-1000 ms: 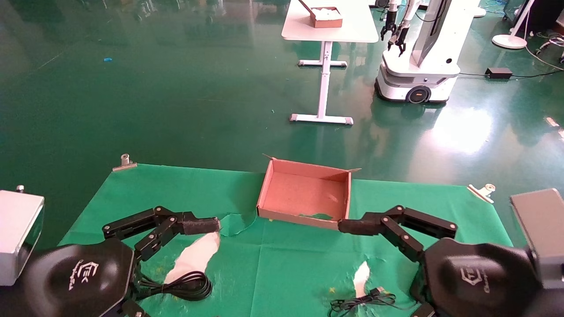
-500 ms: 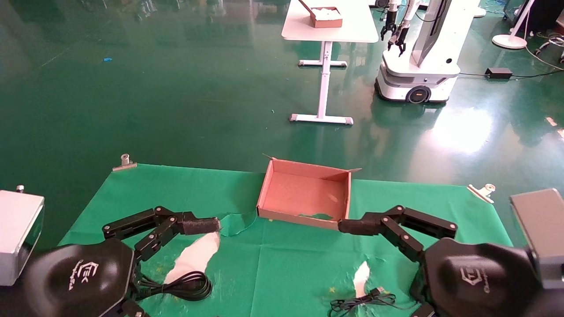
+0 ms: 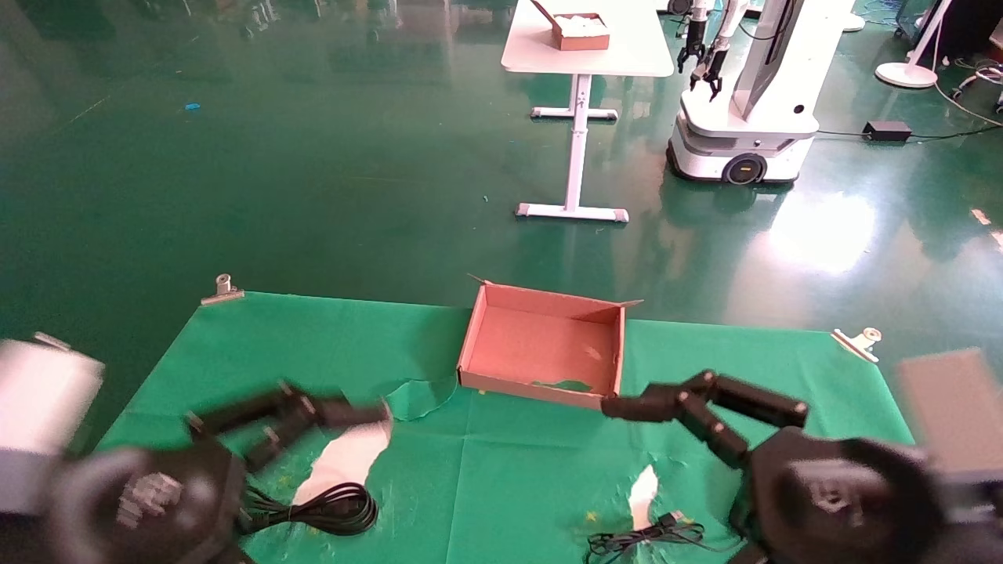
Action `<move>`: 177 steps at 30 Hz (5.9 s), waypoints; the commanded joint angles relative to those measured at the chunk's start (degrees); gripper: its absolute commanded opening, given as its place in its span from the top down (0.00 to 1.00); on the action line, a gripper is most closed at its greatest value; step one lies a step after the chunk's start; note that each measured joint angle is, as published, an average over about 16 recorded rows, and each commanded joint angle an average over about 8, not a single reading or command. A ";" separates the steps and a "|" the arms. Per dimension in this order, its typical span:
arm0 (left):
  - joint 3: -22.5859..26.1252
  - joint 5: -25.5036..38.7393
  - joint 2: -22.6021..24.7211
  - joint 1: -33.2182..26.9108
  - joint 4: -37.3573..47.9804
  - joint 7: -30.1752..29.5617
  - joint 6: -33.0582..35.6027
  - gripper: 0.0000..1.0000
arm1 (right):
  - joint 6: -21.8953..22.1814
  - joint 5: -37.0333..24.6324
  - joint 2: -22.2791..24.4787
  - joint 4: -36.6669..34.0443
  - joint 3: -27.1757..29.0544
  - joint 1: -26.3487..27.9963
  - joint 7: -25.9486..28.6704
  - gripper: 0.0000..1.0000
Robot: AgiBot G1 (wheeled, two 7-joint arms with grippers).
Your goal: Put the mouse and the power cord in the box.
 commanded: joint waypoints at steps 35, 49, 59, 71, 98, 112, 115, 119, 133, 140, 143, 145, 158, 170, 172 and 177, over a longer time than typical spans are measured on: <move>13.97 29.04 7.40 -17.09 10.35 -1.47 3.15 0.00 | 2.21 -7.29 -1.09 -1.63 -2.27 -1.75 -4.35 0.00; 24.48 53.16 19.39 -25.97 30.45 6.84 -4.90 0.00 | 2.46 -6.06 0.65 -1.24 -1.23 -4.08 -5.07 0.00; 27.54 60.35 25.93 -28.25 41.33 9.93 -12.62 0.00 | 2.81 -7.82 0.81 -1.51 -1.81 -4.13 -5.39 0.00; 27.83 61.00 28.67 -29.82 48.00 12.77 -14.72 0.00 | 4.75 -38.52 -5.83 -2.13 -14.08 6.47 -4.63 0.00; 27.65 60.55 30.47 -31.44 54.00 16.46 -15.58 0.83 | 16.12 -59.57 -24.23 -29.94 -22.74 18.47 -16.12 0.56; 27.63 60.51 30.44 -31.43 53.86 16.43 -15.61 1.00 | 15.93 -59.22 -23.97 -29.54 -22.53 18.33 -15.91 1.00; 27.63 60.50 30.43 -31.42 53.81 16.42 -15.60 1.00 | 15.84 -59.08 -23.92 -29.43 -22.45 18.27 -15.86 1.00; 27.63 60.50 30.41 -31.40 53.77 16.41 -15.59 1.00 | 15.74 -58.94 -23.86 -29.32 -22.38 18.22 -15.80 1.00; 27.62 60.40 30.38 -31.37 53.68 16.37 -15.51 1.00 | 15.63 -58.68 -23.80 -29.14 -22.23 18.15 -15.71 1.00; 27.62 60.36 30.36 -31.35 53.65 16.35 -15.50 1.00 | 15.61 -58.68 -23.78 -29.12 -22.22 18.12 -15.69 1.00; 27.62 60.35 30.36 -31.34 53.64 16.34 -15.50 1.00 | 15.60 -58.68 -23.76 -29.11 -22.21 18.10 -15.68 1.00; 27.62 60.35 30.35 -31.34 53.64 16.33 -15.50 1.00 | 15.59 -58.68 -23.76 -29.10 -22.20 18.10 -15.67 1.00; 25.65 57.27 29.38 -35.02 50.88 17.10 -12.13 1.00 | 15.96 -56.73 -21.24 -30.30 -19.82 20.63 -13.74 1.00; 21.64 50.93 39.02 -38.77 46.58 22.29 -18.60 1.00 | 20.24 -55.98 -16.71 -36.24 -15.79 29.06 -13.28 1.00; 22.17 50.67 41.26 -37.86 46.20 25.34 -22.02 1.00 | 20.44 -56.05 -15.81 -37.40 -15.44 30.16 -13.65 1.00; 26.87 49.89 43.72 -33.90 42.37 32.88 -31.10 1.00 | 19.43 -55.80 -13.15 -39.39 -14.82 31.81 -14.32 1.00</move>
